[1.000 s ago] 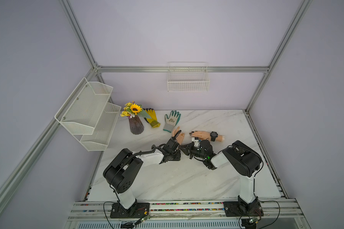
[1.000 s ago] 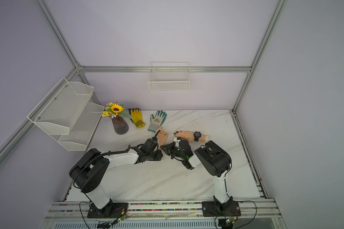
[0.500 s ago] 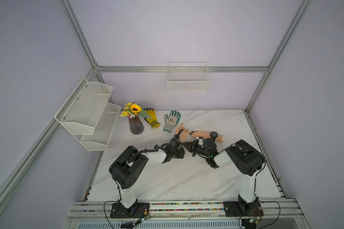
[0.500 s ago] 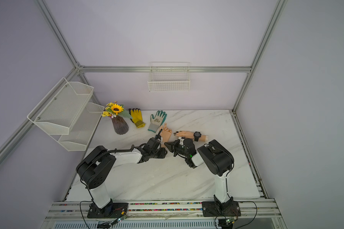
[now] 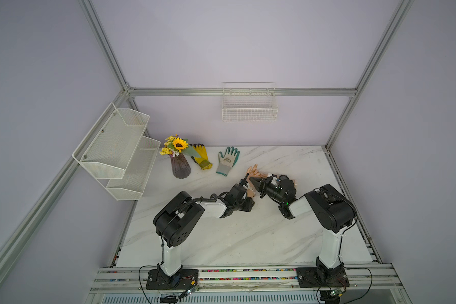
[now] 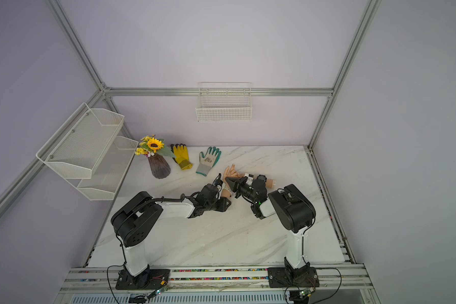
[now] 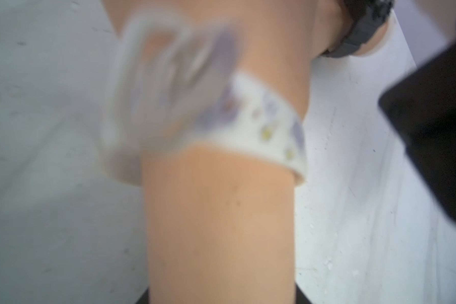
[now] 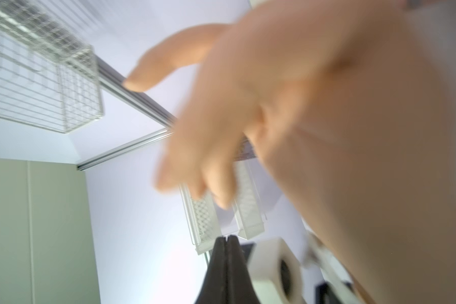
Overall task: Take off the watch
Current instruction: Untie the watch from the hand, then take off the watch from the hand.
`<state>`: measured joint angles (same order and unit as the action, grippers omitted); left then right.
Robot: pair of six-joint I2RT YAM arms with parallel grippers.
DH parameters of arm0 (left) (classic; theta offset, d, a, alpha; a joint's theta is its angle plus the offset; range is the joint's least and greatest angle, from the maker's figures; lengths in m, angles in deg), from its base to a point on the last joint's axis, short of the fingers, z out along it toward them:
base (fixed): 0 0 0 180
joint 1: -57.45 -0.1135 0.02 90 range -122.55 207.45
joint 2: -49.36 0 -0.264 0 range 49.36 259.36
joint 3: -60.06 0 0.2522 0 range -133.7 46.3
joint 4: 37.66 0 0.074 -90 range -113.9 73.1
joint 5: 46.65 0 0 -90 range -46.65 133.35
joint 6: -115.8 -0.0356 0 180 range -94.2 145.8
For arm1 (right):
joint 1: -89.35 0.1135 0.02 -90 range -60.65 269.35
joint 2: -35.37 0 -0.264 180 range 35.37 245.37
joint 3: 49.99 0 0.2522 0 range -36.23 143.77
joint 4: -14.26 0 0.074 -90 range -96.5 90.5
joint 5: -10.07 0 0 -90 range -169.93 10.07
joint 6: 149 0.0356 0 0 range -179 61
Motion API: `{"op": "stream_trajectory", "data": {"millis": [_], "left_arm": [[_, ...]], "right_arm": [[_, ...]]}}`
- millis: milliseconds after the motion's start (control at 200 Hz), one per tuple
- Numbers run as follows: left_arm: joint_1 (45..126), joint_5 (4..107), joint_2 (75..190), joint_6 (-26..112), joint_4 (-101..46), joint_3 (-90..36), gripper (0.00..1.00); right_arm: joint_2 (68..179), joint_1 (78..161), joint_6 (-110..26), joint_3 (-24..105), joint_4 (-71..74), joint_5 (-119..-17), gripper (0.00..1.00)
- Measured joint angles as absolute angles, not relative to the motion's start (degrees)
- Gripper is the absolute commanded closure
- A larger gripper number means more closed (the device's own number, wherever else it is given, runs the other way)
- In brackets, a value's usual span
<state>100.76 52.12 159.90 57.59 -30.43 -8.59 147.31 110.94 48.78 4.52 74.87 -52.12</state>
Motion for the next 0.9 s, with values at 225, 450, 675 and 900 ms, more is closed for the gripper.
{"op": "stream_trajectory", "data": {"millis": [225, 450, 675, 900], "left_arm": [[101.6, 54.7, 160.4, 57.6, -30.9, -9.0, 1.00], [101.9, 53.2, 159.6, 57.8, -26.4, -10.5, 0.93], [102.2, 51.4, 154.8, 58.8, -14.9, -10.5, 0.29], [101.7, 47.1, 148.6, 58.9, -4.9, -9.2, 0.00]], "right_arm": [[144.7, 108.7, 44.1, 4.9, 74.2, -53.3, 1.00], [132.6, 108.8, 26.9, 4.4, 63.1, -56.6, 1.00], [123.1, 109.7, 2.7, 1.2, 48.4, -65.1, 0.53], [118.1, 115.3, -18.7, -6.5, 45.3, -71.4, 0.36]]}}
